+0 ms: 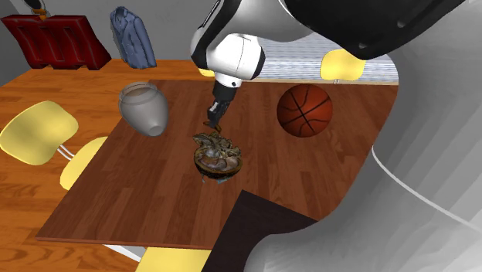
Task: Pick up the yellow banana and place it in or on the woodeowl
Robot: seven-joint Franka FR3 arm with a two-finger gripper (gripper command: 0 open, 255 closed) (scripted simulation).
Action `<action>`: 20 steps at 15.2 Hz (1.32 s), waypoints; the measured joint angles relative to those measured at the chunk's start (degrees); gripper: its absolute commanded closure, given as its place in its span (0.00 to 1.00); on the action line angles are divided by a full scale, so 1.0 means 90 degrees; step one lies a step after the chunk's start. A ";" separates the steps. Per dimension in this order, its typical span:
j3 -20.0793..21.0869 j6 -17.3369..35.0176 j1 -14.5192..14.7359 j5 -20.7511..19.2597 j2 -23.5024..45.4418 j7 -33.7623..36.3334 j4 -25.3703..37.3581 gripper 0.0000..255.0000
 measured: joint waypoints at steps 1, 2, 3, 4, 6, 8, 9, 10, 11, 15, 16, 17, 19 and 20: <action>-0.0015 0.0068 0.0011 -0.0021 0.0053 -0.0008 -0.0024 1.00; -0.0024 0.0143 0.0021 -0.0032 0.0093 -0.0017 -0.0065 1.00; -0.0053 0.0217 0.0052 -0.0082 0.0191 -0.0006 -0.0048 1.00; -0.0073 0.0281 0.0090 -0.0122 0.0274 0.0019 -0.0032 1.00; -0.0105 0.0427 0.0110 -0.0160 0.0378 -0.0006 -0.0090 1.00; -0.0147 0.0582 0.0163 -0.0220 0.0525 0.0001 -0.0108 1.00; -0.0171 0.0655 0.0182 -0.0249 0.0594 -0.0002 -0.0119 1.00; -0.0199 0.0704 0.0202 -0.0285 0.0668 -0.0003 -0.0102 1.00; -0.0215 0.0776 0.0220 -0.0303 0.0722 -0.0006 -0.0124 1.00; -0.0252 0.0887 0.0257 -0.0347 0.0830 -0.0007 -0.0133 1.00; -0.0254 0.0892 0.0259 -0.0349 0.0835 -0.0006 -0.0133 1.00; -0.0255 0.0893 0.0259 -0.0350 0.0838 -0.0007 -0.0132 1.00; -0.0259 0.0901 0.0256 -0.0352 0.0834 -0.0006 -0.0121 0.00; -0.0258 0.0899 0.0258 -0.0352 0.0837 -0.0006 -0.0124 0.00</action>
